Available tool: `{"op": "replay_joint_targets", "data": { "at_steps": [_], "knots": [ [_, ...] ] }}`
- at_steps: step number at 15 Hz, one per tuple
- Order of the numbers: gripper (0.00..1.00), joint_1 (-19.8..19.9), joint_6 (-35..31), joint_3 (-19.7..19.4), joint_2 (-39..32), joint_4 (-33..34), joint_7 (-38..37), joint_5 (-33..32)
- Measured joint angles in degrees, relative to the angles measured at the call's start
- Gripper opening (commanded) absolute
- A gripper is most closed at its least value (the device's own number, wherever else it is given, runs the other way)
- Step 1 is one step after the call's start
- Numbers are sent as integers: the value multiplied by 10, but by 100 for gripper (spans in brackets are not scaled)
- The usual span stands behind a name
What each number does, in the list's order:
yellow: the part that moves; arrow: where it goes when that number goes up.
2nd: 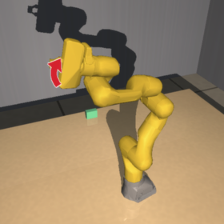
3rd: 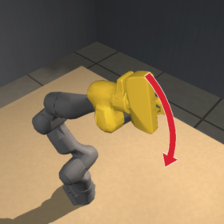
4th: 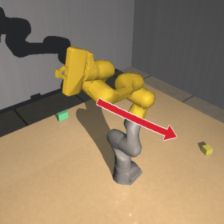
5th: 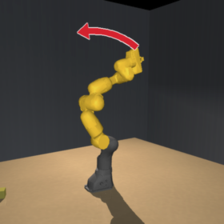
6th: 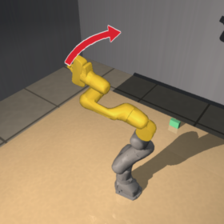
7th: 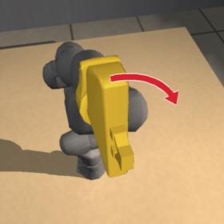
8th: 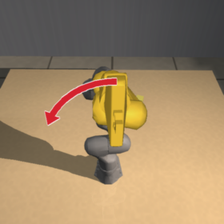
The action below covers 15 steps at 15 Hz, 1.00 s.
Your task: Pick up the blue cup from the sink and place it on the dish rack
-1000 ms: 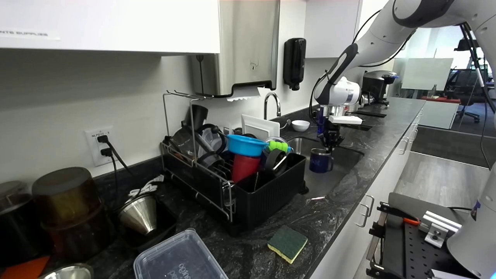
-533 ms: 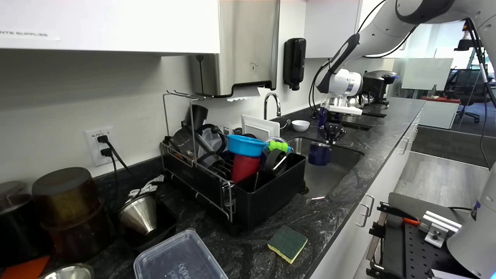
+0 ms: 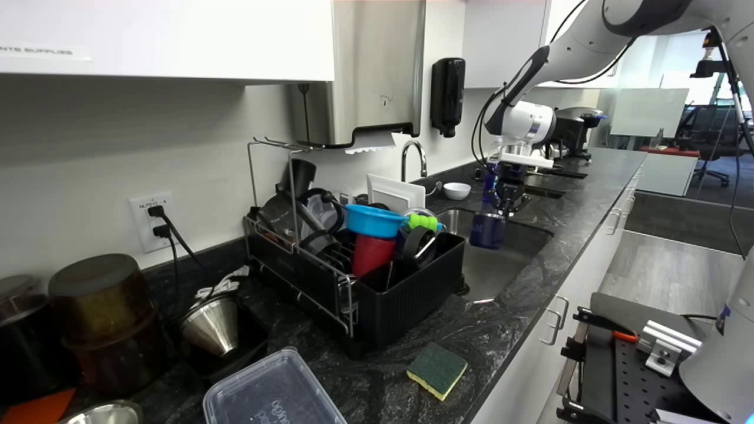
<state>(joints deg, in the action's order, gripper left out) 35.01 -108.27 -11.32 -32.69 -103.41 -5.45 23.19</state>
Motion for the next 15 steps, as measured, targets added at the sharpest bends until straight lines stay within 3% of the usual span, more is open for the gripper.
{"op": "replay_joint_targets", "data": {
  "at_steps": [8,15],
  "knots": [
    [2,-10,90,-9,48,-13,0,12],
    [2,-41,125,-33,143,-96,17,11]
  ]
}}
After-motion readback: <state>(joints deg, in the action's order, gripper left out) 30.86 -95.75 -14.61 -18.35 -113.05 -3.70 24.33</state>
